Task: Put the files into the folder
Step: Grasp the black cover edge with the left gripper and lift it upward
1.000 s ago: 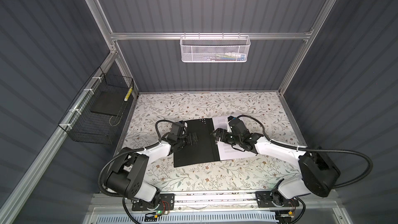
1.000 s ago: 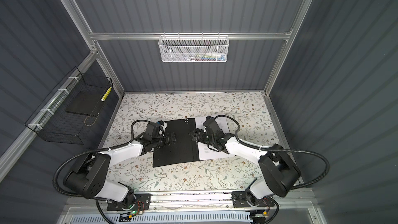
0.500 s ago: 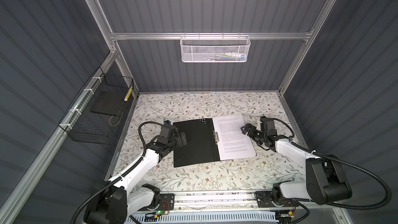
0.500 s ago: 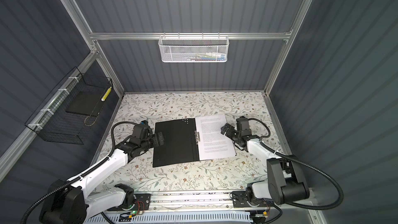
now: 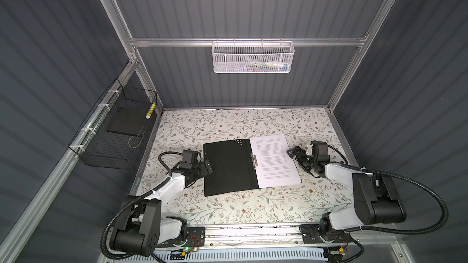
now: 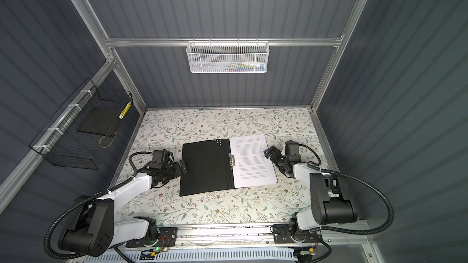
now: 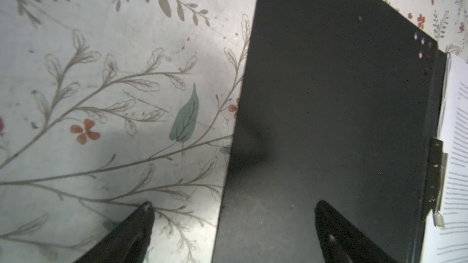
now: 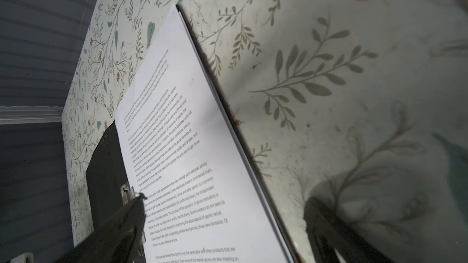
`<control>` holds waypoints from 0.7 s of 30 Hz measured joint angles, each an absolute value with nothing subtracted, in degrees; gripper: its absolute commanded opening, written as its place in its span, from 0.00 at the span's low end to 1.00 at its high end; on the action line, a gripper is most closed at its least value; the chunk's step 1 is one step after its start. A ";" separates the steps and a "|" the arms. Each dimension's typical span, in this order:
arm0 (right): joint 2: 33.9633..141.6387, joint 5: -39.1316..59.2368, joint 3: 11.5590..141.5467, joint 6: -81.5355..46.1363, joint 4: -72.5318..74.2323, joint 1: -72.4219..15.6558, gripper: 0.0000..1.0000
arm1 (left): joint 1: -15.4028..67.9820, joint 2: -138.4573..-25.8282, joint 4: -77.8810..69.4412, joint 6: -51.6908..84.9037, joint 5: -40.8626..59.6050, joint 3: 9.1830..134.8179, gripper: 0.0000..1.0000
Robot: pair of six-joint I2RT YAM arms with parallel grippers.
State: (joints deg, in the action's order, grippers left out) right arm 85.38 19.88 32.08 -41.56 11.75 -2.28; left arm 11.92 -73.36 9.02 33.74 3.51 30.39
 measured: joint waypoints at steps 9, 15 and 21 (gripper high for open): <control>91.29 26.96 34.59 -43.59 17.37 -2.00 0.99 | 11.29 -76.36 2.85 33.26 9.45 30.63 1.00; 94.52 30.02 35.46 -45.17 22.06 -1.65 0.99 | 11.00 -79.13 1.17 32.51 13.08 32.27 1.00; 95.72 30.48 35.51 -46.19 24.73 -1.41 0.99 | 10.48 -79.35 2.48 31.86 14.96 33.12 1.00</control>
State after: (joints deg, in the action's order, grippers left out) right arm 95.72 30.48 35.51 -46.19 24.73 -1.41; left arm 10.48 -79.35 2.48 31.86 14.96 33.12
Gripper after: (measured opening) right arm 0.988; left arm 0.996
